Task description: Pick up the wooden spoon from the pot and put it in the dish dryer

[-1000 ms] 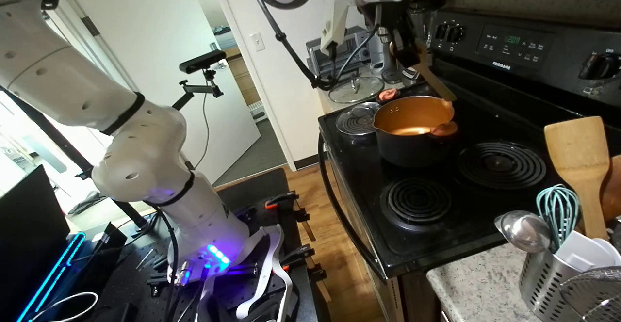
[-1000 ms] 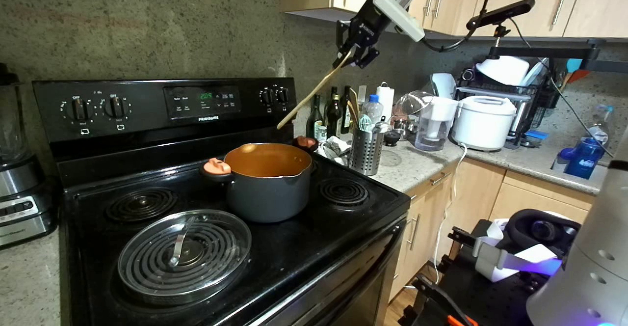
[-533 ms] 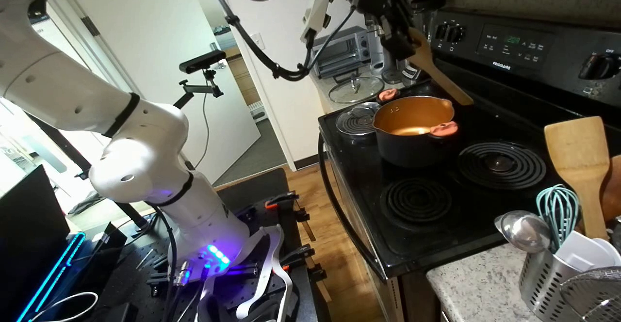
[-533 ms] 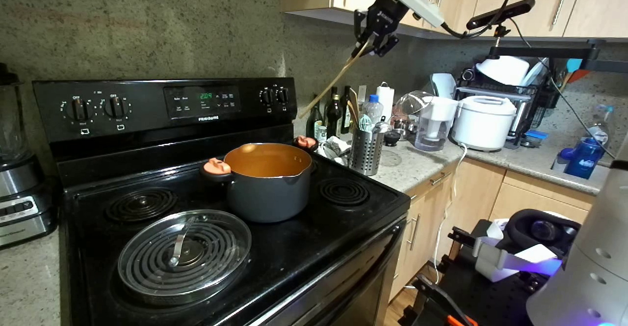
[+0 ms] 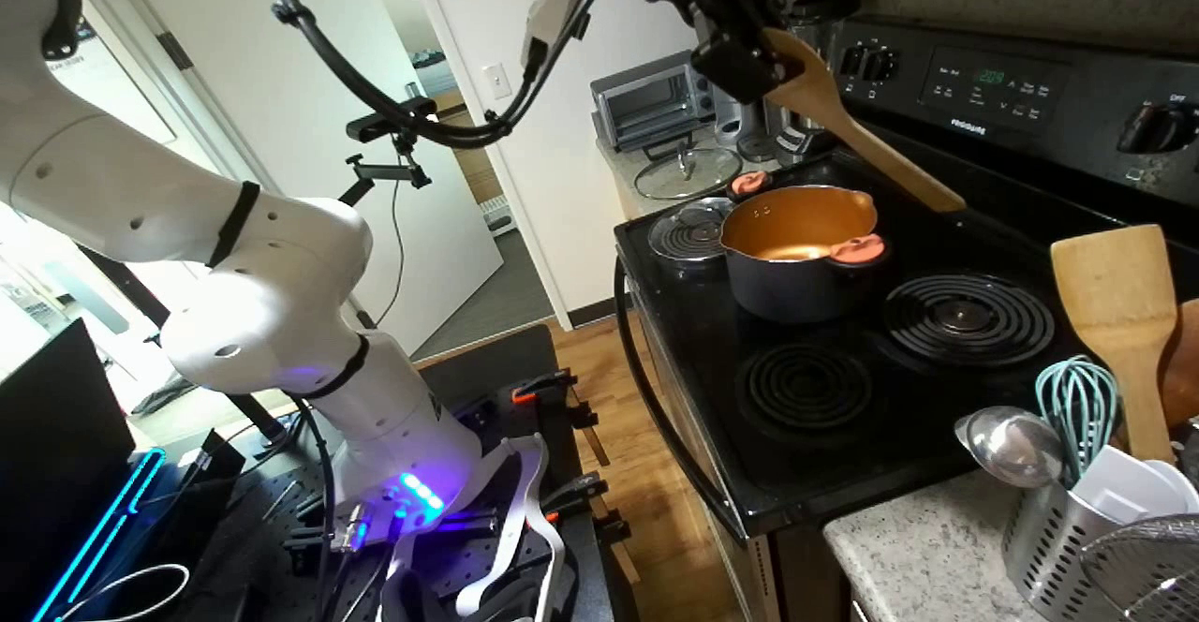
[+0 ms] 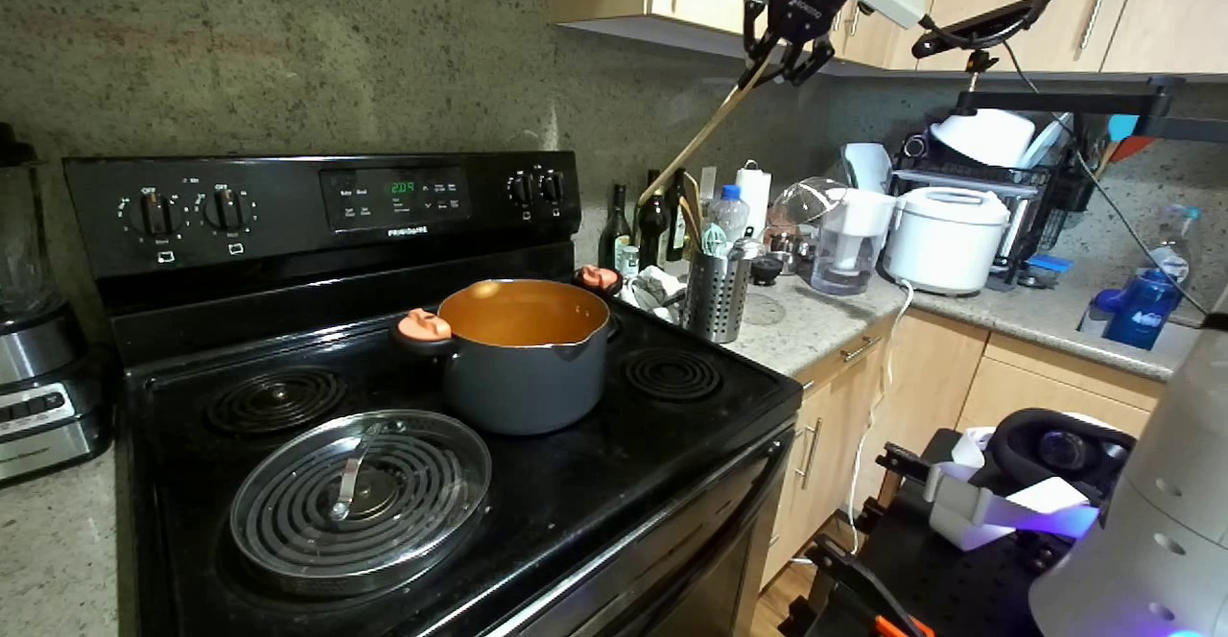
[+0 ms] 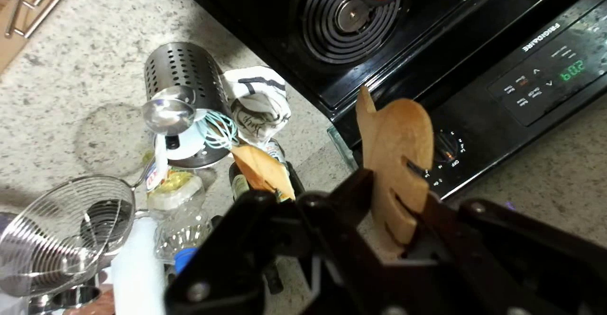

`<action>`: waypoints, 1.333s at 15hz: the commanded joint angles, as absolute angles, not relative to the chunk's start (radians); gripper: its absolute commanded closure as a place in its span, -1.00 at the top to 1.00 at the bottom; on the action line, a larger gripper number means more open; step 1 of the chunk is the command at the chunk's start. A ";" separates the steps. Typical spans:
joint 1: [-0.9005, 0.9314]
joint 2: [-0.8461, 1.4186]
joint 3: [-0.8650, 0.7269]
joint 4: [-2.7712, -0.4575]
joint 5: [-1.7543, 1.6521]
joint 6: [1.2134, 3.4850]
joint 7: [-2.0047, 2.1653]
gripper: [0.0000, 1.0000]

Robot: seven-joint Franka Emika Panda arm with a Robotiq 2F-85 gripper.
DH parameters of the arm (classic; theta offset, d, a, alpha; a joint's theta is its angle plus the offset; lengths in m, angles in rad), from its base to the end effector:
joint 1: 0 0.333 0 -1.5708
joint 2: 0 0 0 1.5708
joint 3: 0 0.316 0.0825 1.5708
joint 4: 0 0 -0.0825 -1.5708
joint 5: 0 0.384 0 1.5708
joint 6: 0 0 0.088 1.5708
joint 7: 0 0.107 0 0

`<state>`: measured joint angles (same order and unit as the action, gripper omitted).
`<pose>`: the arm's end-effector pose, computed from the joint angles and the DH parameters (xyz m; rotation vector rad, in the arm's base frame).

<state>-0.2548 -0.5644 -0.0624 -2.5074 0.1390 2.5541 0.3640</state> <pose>0.3995 -0.1363 0.5435 -2.6388 1.0749 -0.8886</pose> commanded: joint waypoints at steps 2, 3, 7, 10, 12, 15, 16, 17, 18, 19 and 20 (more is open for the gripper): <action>-0.288 -0.655 -0.033 -2.573 0.110 2.572 0.395 -0.95; -0.269 -0.609 -0.056 -2.533 0.126 2.550 0.365 -0.79; -0.270 -0.637 -0.053 -2.553 0.127 2.550 0.365 -0.79; -0.270 -0.637 -0.052 -2.554 0.127 2.550 0.365 -0.79; -0.273 -0.638 -0.047 -2.550 0.128 2.554 0.377 -0.95; -0.310 -0.661 -0.028 -2.534 0.117 2.541 0.437 -0.95; -0.322 -0.672 -0.027 -2.530 0.115 2.541 0.456 -0.95; -0.338 -0.684 -0.025 -2.526 0.112 2.537 0.476 -0.95; -0.352 -0.693 -0.024 -2.521 0.110 2.535 0.491 -0.95; -0.372 -0.700 -0.021 -2.515 0.105 2.532 0.510 -0.95; -0.393 -0.701 -0.020 -2.503 0.101 2.516 0.526 -0.95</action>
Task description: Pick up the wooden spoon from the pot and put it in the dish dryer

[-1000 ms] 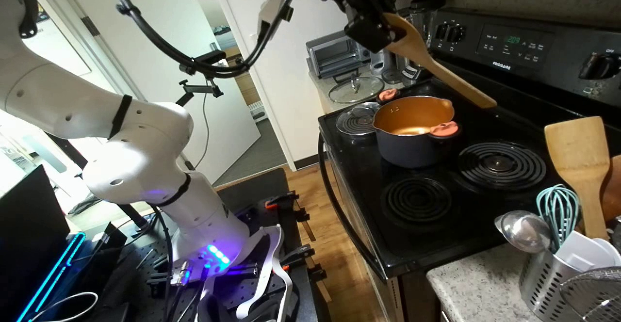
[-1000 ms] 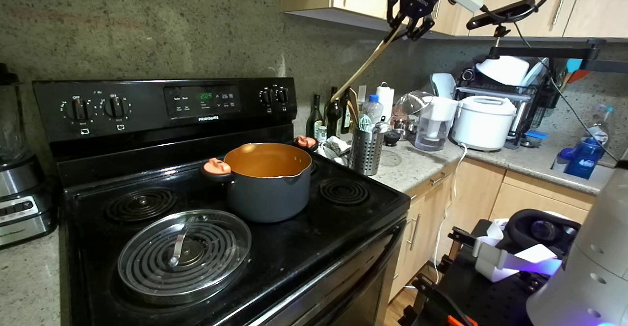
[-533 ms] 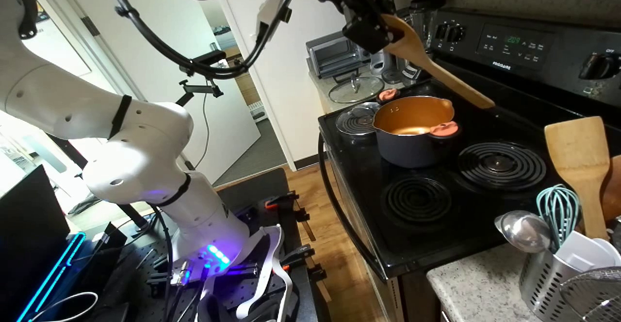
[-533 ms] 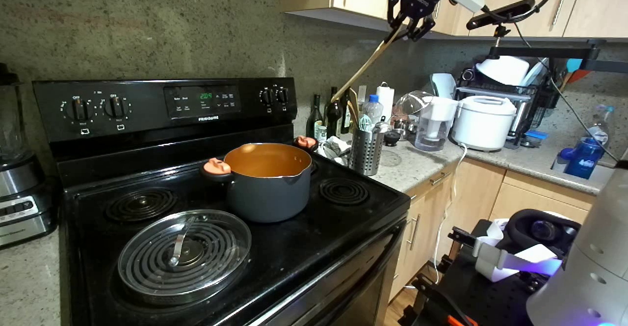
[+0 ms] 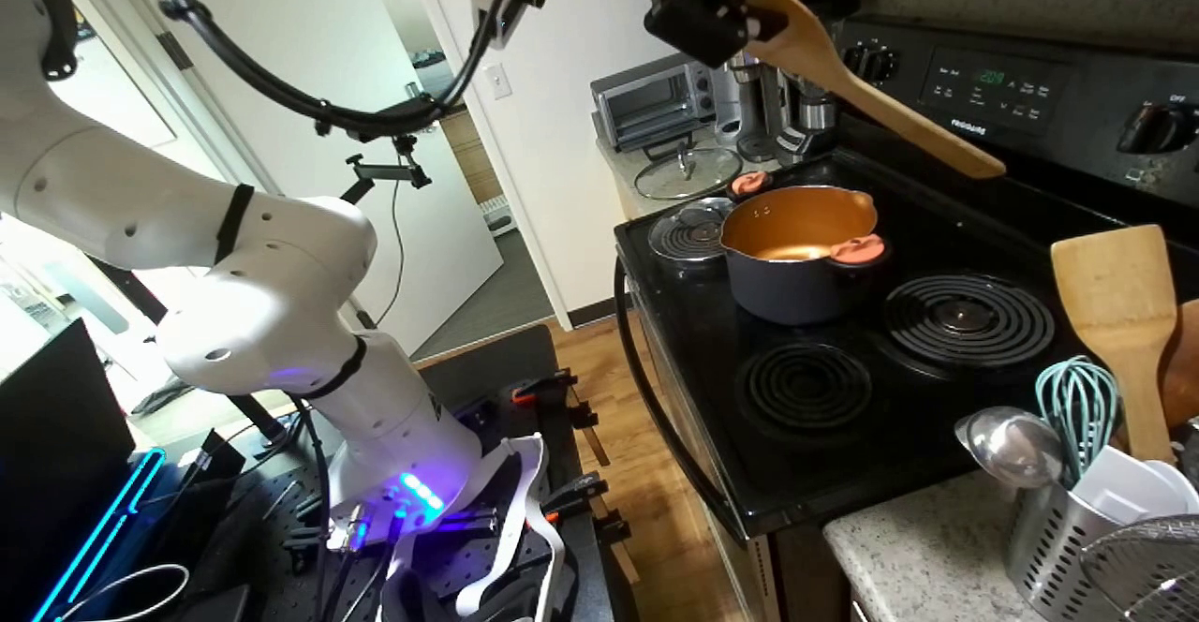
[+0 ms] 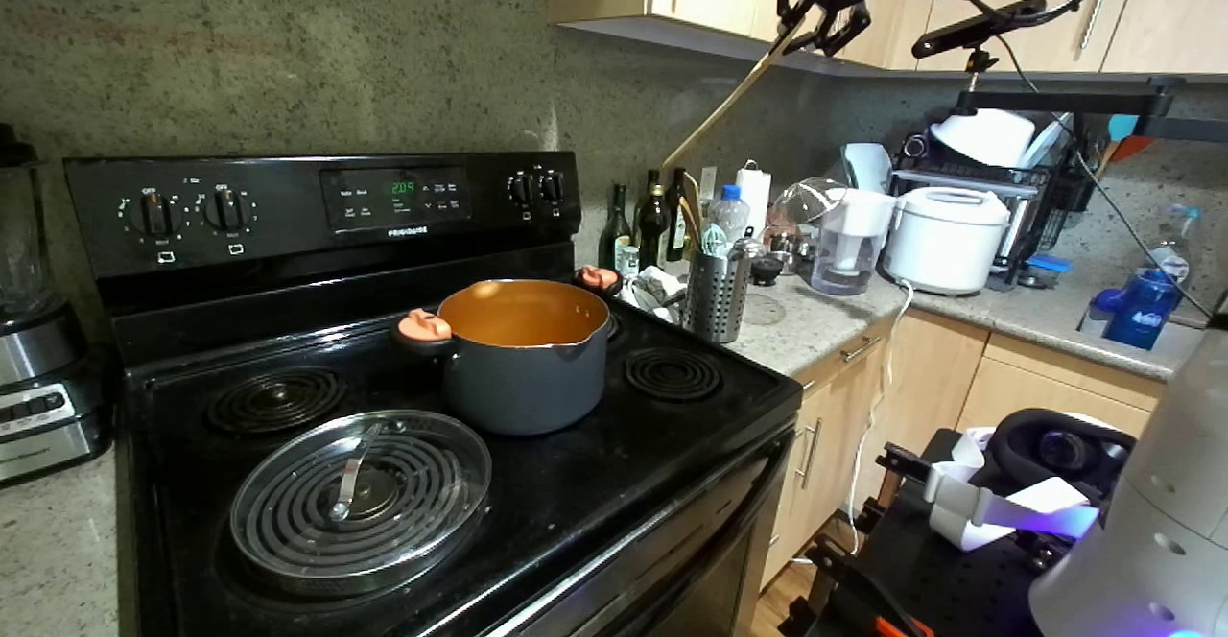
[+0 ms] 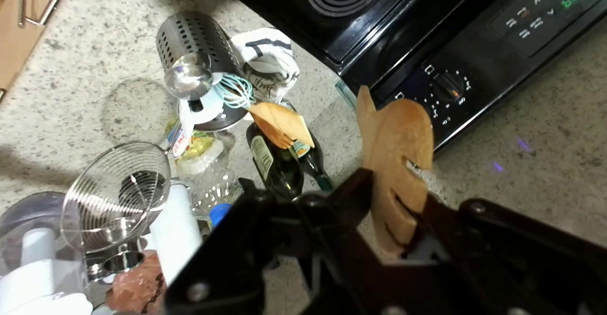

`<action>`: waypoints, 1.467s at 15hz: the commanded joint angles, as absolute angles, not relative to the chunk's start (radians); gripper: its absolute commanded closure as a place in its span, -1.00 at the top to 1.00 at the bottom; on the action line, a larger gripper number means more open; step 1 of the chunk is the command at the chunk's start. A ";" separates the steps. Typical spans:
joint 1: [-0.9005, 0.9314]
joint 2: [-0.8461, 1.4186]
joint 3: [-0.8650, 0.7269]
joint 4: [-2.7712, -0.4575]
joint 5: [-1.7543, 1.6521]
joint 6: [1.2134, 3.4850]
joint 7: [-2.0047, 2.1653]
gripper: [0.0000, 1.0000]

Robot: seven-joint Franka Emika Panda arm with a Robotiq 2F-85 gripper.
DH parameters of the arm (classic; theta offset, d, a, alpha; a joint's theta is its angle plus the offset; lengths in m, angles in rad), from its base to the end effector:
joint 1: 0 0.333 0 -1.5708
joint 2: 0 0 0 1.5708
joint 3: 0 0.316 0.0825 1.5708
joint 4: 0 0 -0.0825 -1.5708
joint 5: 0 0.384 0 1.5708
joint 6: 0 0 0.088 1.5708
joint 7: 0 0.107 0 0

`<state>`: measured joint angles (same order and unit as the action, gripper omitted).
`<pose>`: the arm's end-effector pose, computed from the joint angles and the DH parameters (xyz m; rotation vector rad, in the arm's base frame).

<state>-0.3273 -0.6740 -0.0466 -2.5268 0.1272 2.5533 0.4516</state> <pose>0.3664 -0.1490 0.5782 -2.5217 1.2276 -1.0123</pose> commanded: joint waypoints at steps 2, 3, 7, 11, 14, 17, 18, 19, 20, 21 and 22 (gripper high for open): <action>-0.417 -0.683 -0.030 -2.465 0.105 2.465 0.549 -0.95; -0.420 -0.669 -0.040 -2.440 0.111 2.419 0.556 -0.95; -0.434 -0.617 -0.070 -2.351 0.114 2.274 0.593 -0.95; -0.437 -0.554 -0.110 -2.262 0.105 2.163 0.611 -0.95; -0.434 -0.506 -0.139 -2.202 0.104 2.098 0.617 -0.95; -0.437 -0.437 -0.167 -2.131 0.099 2.058 0.625 -0.95; -0.436 -0.412 -0.180 -2.107 0.102 2.055 0.626 -0.95; -0.436 -0.387 -0.191 -2.081 0.104 2.054 0.631 -0.95; -0.434 -0.359 -0.204 -2.052 0.108 2.050 0.639 -0.95; -0.432 -0.330 -0.216 -2.023 0.110 2.045 0.651 -0.95; -0.430 -0.308 -0.226 -2.001 0.110 2.046 0.657 -0.95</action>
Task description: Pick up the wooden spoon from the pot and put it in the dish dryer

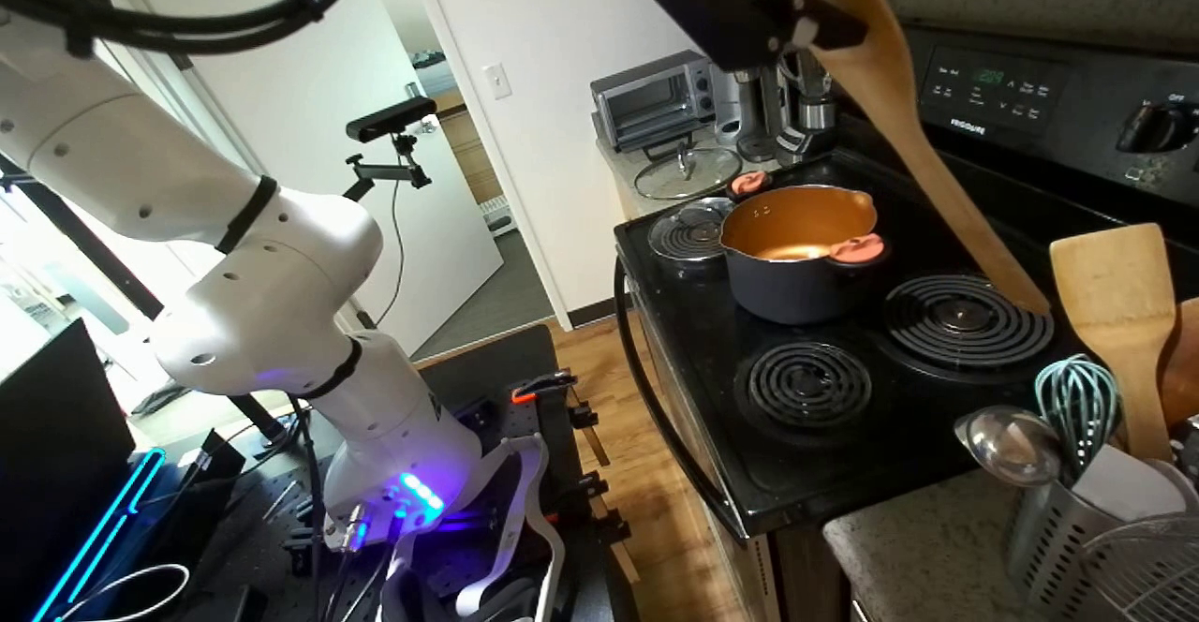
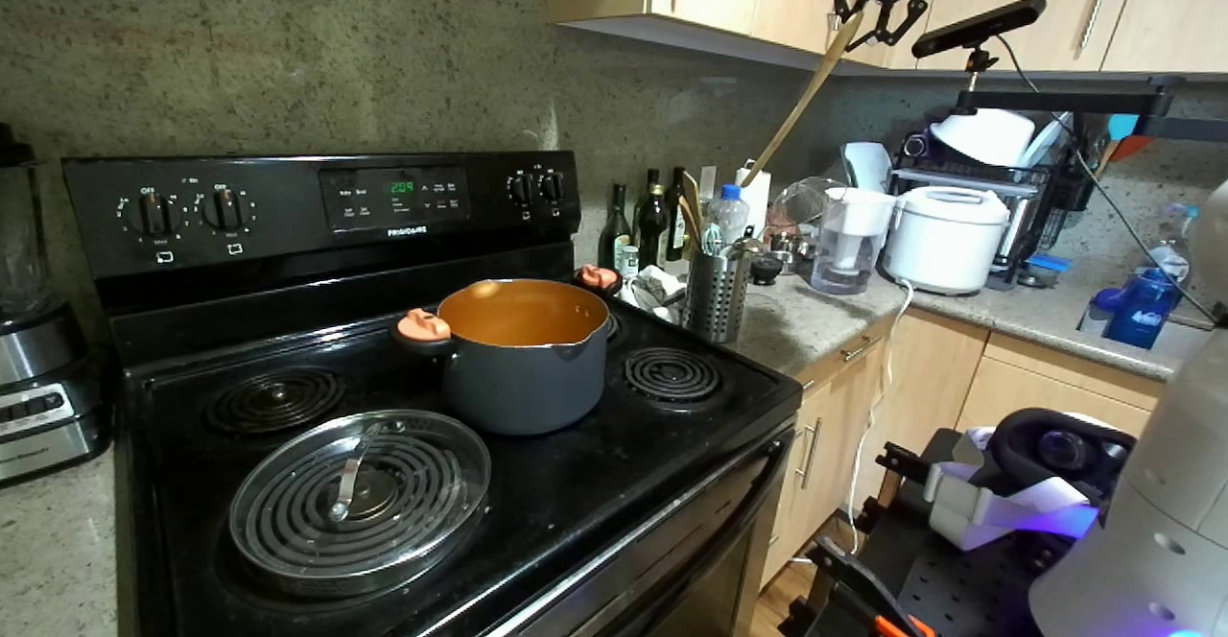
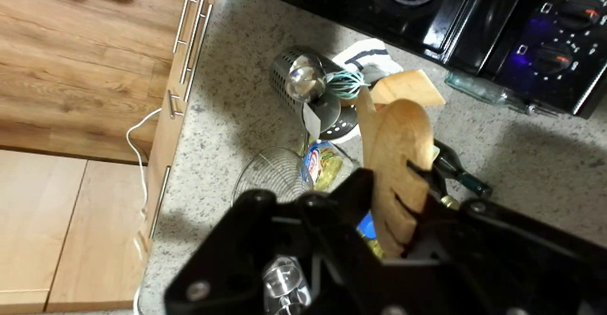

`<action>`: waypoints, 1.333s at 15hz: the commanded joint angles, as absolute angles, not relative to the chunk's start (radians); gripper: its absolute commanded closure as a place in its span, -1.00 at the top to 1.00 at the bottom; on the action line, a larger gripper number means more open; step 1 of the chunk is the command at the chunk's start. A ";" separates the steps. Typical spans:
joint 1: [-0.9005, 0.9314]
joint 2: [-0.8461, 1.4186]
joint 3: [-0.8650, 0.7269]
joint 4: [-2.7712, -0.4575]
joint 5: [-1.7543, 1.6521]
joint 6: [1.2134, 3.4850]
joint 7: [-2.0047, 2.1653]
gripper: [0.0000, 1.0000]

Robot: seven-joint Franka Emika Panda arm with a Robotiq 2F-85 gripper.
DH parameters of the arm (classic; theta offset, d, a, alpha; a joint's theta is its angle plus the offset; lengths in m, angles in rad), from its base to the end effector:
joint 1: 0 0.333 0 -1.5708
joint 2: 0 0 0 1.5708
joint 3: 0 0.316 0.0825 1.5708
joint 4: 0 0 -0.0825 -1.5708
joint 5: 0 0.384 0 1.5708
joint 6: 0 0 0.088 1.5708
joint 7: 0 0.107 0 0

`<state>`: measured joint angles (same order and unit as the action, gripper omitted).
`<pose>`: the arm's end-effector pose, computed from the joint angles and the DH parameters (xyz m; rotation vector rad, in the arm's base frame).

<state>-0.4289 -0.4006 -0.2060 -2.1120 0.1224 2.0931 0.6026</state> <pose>0.3718 -0.2851 0.6139 -2.3271 1.7288 -0.5497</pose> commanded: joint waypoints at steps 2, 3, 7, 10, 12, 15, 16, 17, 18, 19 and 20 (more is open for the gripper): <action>-0.425 -0.262 -0.243 -1.962 0.108 2.045 0.677 -0.95; -0.421 -0.241 -0.249 -1.950 0.107 2.044 0.684 -0.95; -0.406 -0.167 -0.263 -1.915 0.101 2.039 0.691 -0.95; -0.397 -0.136 -0.280 -1.906 0.124 2.020 0.682 -0.95; -0.393 -0.120 -0.287 -1.902 0.123 2.014 0.686 -0.95; -0.392 -0.099 -0.297 -1.899 0.126 2.017 0.686 -0.95; -0.392 -0.095 -0.300 -1.897 0.127 2.023 0.687 -0.95; -0.392 -0.091 -0.303 -1.893 0.129 2.023 0.686 -0.95; -0.392 -0.087 -0.306 -1.891 0.129 2.026 0.687 -0.95; -0.392 -0.083 -0.309 -1.889 0.132 2.025 0.684 -0.95; -0.392 -0.080 -0.310 -1.890 0.132 2.027 0.684 -0.95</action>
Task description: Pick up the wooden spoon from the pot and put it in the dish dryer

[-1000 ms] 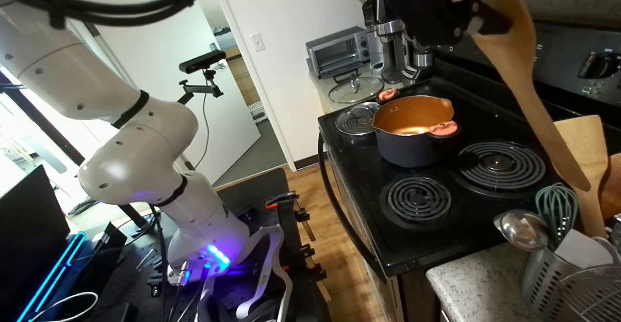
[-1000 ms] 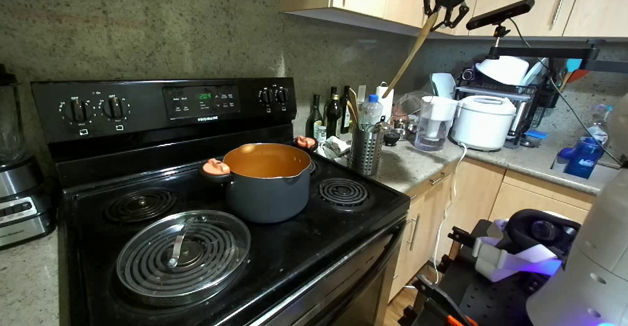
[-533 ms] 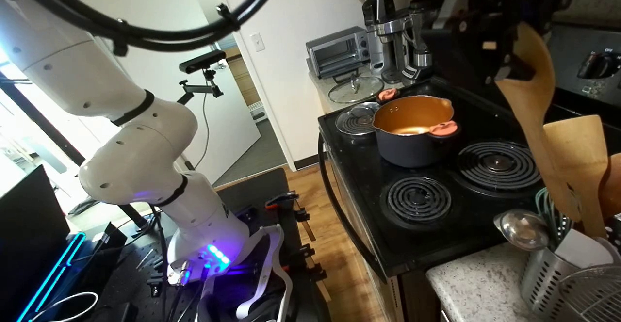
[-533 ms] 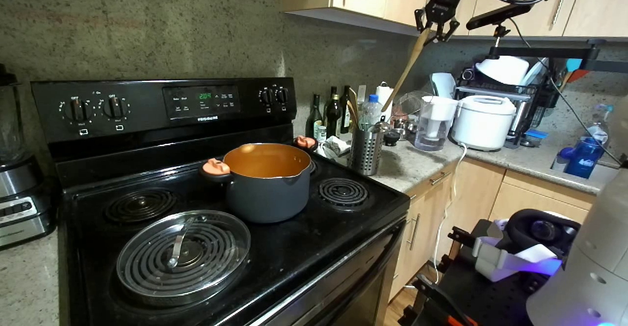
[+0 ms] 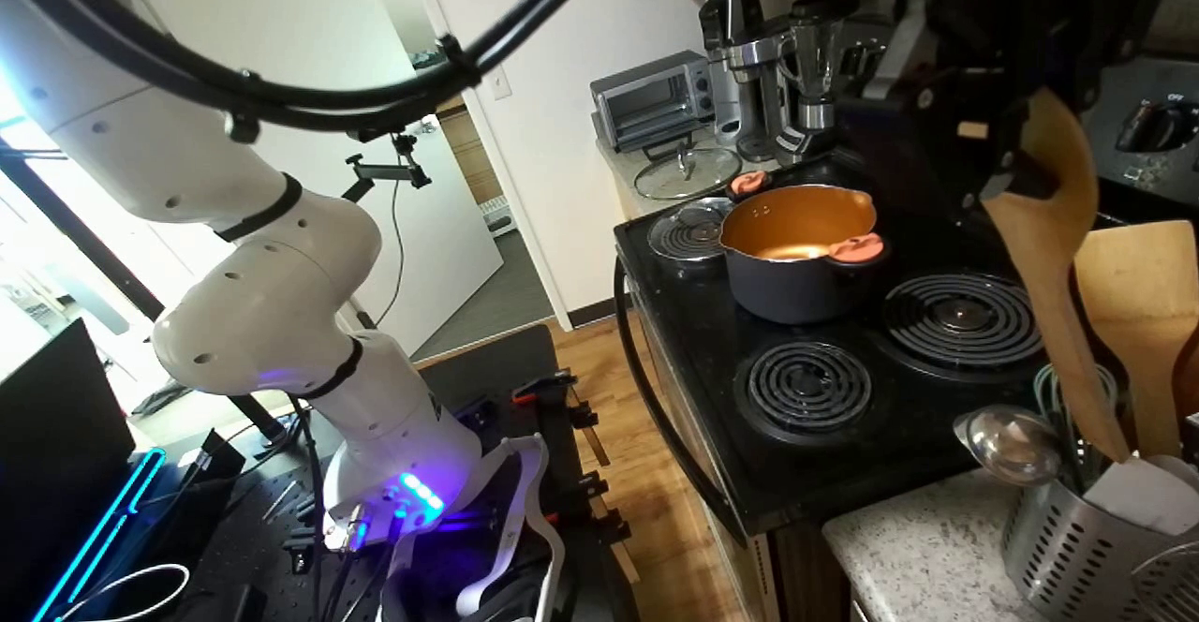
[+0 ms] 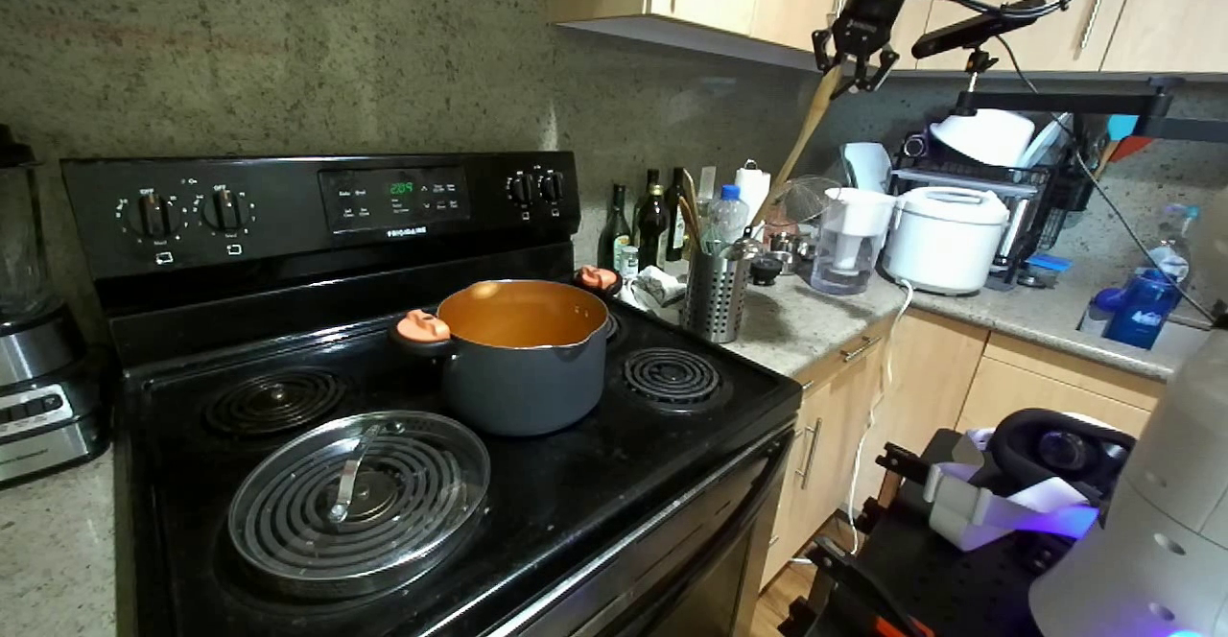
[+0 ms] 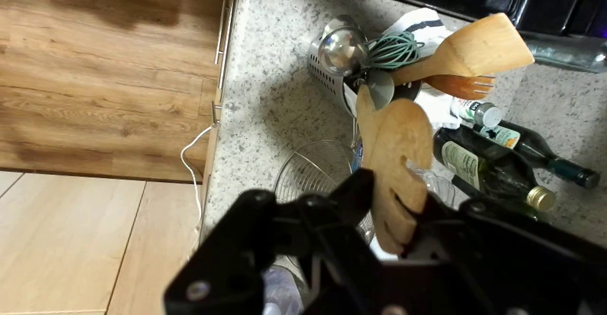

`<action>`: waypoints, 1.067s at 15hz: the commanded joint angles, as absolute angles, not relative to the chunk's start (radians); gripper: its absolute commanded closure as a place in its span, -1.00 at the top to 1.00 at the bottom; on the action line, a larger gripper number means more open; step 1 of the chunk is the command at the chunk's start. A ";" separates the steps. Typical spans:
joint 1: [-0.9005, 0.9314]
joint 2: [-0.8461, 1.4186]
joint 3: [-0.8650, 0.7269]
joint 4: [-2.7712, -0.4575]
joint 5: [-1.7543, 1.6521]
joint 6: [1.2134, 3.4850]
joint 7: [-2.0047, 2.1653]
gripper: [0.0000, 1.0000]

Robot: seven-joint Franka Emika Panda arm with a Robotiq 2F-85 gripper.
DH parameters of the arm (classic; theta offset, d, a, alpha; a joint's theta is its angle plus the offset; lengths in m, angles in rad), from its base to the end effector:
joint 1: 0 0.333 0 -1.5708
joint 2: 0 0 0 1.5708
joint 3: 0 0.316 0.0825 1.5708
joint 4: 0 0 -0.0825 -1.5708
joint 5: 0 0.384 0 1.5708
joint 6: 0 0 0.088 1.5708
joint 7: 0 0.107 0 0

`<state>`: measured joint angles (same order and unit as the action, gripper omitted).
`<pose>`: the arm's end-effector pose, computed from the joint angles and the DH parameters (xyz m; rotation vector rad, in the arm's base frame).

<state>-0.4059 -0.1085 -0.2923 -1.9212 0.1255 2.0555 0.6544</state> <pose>0.4237 -0.3549 0.5595 -2.2767 1.9177 -0.3600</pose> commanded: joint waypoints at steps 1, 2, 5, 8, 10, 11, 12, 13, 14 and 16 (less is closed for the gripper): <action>-0.391 -0.077 -0.311 -1.892 0.130 2.027 0.685 -0.95; -0.390 -0.076 -0.312 -1.893 0.128 2.027 0.688 -0.95; -0.387 -0.082 -0.312 -1.898 0.125 2.031 0.690 -0.95; -0.383 -0.097 -0.310 -1.900 0.125 2.036 0.685 -0.95; -0.379 -0.103 -0.310 -1.899 0.127 2.040 0.682 -0.95; -0.379 -0.109 -0.310 -1.896 0.127 2.039 0.680 -0.95; -0.378 -0.119 -0.310 -1.896 0.127 2.037 0.678 -0.95; -0.378 -0.126 -0.310 -1.896 0.128 2.037 0.677 -0.95; -0.378 -0.135 -0.310 -1.894 0.125 2.035 0.679 -0.95; -0.380 -0.150 -0.309 -1.890 0.122 2.034 0.680 -0.95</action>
